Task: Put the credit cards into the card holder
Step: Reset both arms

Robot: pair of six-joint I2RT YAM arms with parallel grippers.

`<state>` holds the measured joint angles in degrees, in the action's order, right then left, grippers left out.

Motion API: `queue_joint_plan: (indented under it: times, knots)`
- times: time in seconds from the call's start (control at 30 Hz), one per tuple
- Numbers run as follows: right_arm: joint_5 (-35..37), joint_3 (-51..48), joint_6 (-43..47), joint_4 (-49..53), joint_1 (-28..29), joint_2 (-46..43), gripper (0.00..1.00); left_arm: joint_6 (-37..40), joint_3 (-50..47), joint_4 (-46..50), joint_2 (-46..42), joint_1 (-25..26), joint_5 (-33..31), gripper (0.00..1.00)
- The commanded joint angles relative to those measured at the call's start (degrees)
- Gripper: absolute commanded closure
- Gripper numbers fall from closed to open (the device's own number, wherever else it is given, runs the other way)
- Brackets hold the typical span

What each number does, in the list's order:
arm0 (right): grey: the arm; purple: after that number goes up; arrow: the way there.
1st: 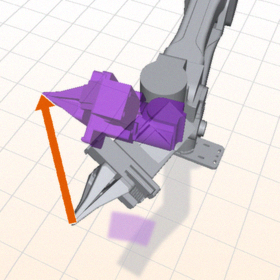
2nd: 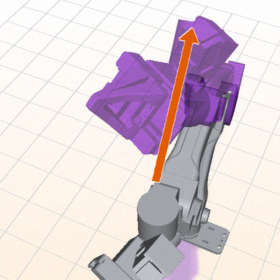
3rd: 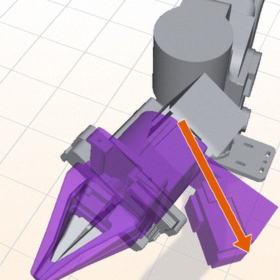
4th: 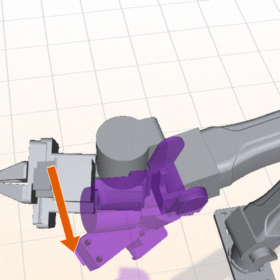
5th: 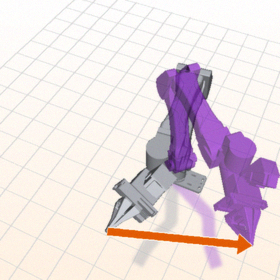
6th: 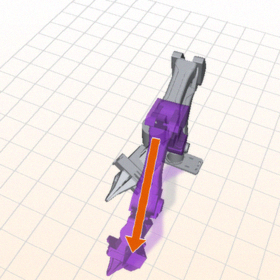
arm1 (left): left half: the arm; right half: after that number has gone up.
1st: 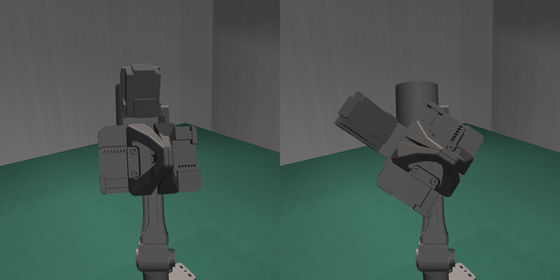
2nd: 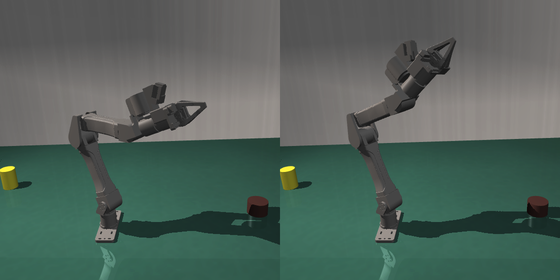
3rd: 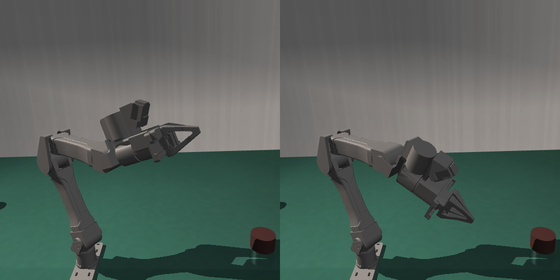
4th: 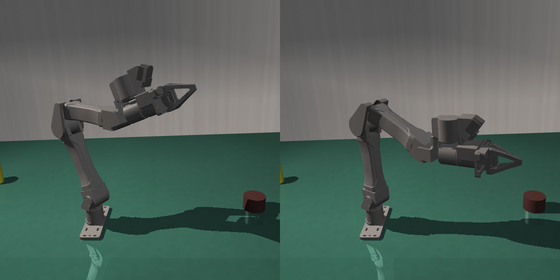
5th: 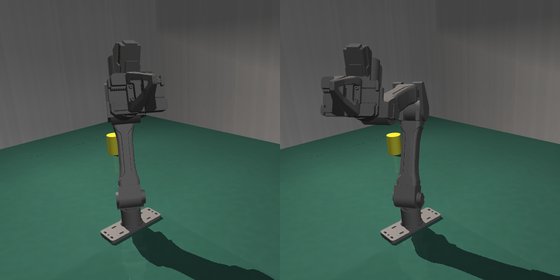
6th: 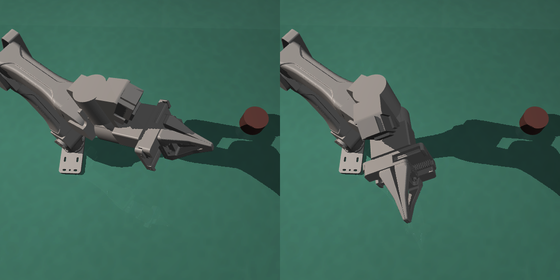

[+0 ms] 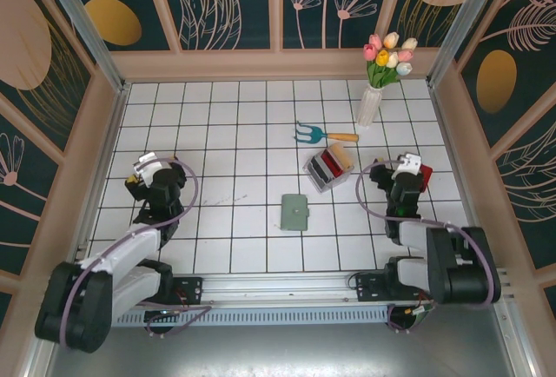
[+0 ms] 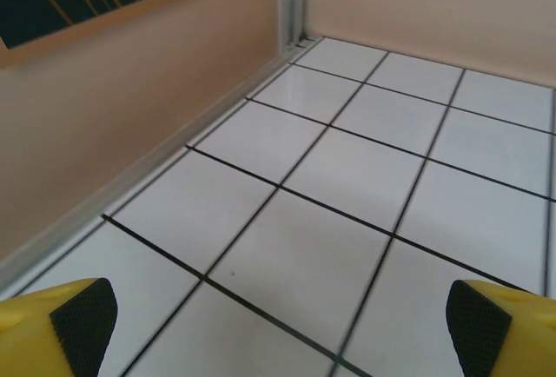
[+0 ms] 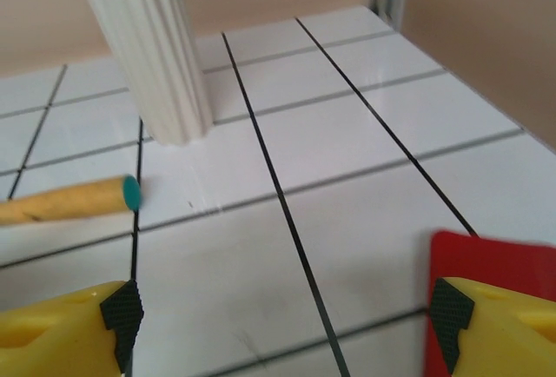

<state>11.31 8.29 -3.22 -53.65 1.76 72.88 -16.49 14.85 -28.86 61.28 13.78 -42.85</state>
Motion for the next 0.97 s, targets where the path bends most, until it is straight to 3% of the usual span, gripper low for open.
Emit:
queue_joint_plan:
  times: [0.0,0.2,0.3,0.37,0.47,0.5,0.93]
  knots:
    - [-2.9,2.2,2.5,-12.7,0.0,4.5,0.11,7.8,-2.2,-18.7,6.4,-2.7,1.9,0.01]
    - [-1.7,1.3,3.7,-26.0,0.5,15.9,0.11,14.1,-2.9,-39.6,17.2,-5.5,12.4,0.01]
    - [-0.4,3.3,1.7,-21.7,-0.7,15.7,0.04,13.3,-1.5,-45.8,24.6,-7.7,17.9,0.01]
    - [-0.4,3.4,0.6,-21.2,-1.5,15.4,0.01,11.4,0.0,-39.0,22.8,-9.7,22.2,0.01]
    - [-0.2,3.5,0.6,-20.6,-1.4,15.4,0.01,10.4,-3.5,-51.5,27.4,-11.1,22.8,0.01]
    - [-0.2,3.5,0.5,-20.8,-1.4,15.4,0.01,9.9,-2.3,-45.6,25.6,-11.1,23.2,0.01]
    - [-0.2,3.6,0.7,-20.5,-1.2,15.4,0.01,10.3,-2.9,-47.4,25.9,-11.1,23.2,0.01]
